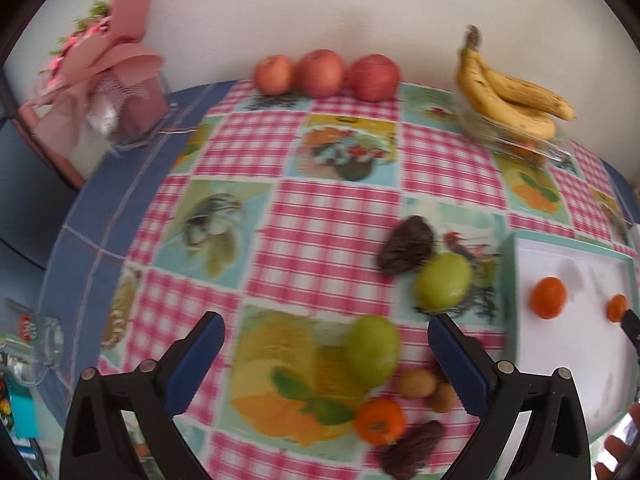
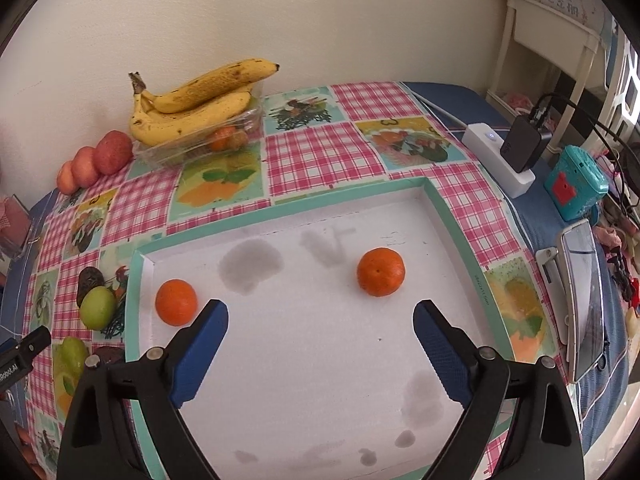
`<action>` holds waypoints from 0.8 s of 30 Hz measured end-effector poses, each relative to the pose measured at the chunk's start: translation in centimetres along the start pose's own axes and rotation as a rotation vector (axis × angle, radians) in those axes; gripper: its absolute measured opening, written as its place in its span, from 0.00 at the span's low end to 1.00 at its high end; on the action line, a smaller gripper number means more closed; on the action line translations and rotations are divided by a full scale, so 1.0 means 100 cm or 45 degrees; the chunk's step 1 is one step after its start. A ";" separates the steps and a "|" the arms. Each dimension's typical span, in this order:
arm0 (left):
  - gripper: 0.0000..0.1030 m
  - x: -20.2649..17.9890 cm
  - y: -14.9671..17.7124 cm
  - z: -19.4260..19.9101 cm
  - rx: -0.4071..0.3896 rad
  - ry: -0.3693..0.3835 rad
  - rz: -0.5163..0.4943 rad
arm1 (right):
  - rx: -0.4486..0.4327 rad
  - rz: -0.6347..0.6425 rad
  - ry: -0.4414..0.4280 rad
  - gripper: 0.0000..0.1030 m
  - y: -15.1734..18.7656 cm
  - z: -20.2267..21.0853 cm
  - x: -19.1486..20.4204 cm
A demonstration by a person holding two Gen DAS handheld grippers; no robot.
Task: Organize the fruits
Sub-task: 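Move both open tools back over the fruit pile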
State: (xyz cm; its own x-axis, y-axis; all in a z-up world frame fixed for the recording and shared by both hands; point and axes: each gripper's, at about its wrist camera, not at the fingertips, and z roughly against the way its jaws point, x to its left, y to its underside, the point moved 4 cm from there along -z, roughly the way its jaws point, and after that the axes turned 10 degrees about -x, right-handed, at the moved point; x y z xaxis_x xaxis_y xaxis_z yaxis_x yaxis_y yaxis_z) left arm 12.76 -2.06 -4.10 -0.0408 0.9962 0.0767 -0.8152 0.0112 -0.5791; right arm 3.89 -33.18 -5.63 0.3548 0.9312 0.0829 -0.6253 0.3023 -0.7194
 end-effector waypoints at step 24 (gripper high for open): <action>1.00 0.057 -0.004 0.023 -0.039 0.020 0.137 | -0.036 0.161 -0.251 0.91 0.017 0.040 0.089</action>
State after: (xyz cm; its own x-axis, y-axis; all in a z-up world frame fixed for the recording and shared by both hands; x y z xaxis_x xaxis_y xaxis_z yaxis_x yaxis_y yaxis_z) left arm 11.57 3.40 -1.60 -0.1180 0.9930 0.0004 -0.7883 -0.0935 -0.6081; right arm 3.21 -23.57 -3.32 0.1304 0.9839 0.1222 -0.6356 0.1775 -0.7513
